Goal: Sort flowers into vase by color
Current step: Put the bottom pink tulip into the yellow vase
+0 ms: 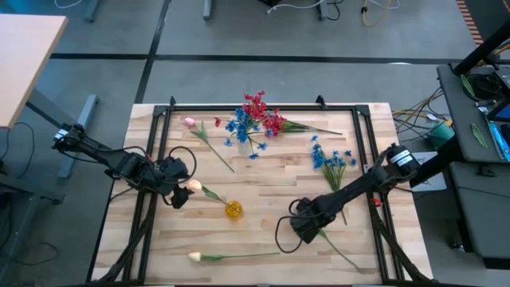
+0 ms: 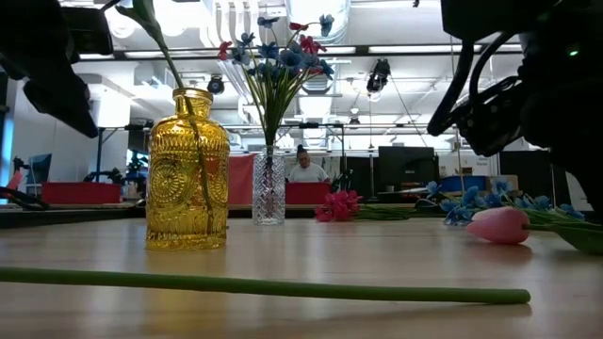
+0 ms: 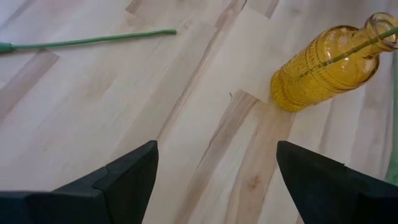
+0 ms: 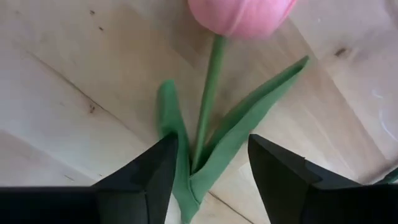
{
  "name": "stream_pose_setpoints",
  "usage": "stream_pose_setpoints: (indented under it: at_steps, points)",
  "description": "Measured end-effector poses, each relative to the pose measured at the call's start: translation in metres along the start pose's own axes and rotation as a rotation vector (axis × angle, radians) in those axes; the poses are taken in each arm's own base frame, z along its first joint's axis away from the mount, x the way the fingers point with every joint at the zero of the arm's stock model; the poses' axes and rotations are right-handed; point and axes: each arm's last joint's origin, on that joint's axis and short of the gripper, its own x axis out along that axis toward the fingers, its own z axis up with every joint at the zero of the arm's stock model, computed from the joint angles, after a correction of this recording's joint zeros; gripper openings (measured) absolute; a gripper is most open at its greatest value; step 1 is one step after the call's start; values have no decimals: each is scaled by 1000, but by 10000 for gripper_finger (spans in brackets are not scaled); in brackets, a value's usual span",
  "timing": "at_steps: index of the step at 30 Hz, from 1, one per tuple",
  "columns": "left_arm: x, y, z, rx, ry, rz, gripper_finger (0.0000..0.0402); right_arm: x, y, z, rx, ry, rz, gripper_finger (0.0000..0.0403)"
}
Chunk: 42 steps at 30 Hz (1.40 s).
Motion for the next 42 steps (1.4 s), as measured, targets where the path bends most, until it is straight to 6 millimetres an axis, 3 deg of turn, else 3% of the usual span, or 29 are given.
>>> stream_pose_setpoints:
  at_steps: [5,13,19,26,33,42]
  points:
    - [0,1,1,11,-26,23,310,3,3,1,-4,-5,13,141]
    - [0,1,1,5,-39,32,310,4,6,3,-42,-42,41,25]
    - [1,0,2,2,-55,47,310,-4,11,3,-132,-79,66,14]
    - [3,-1,2,2,-55,50,310,-48,22,0,-253,-350,249,13]
    - [3,-2,3,-9,-57,51,310,-90,36,4,-514,-703,483,13]
    - [3,-2,3,-33,-58,50,310,-138,63,6,-895,-1331,744,13]
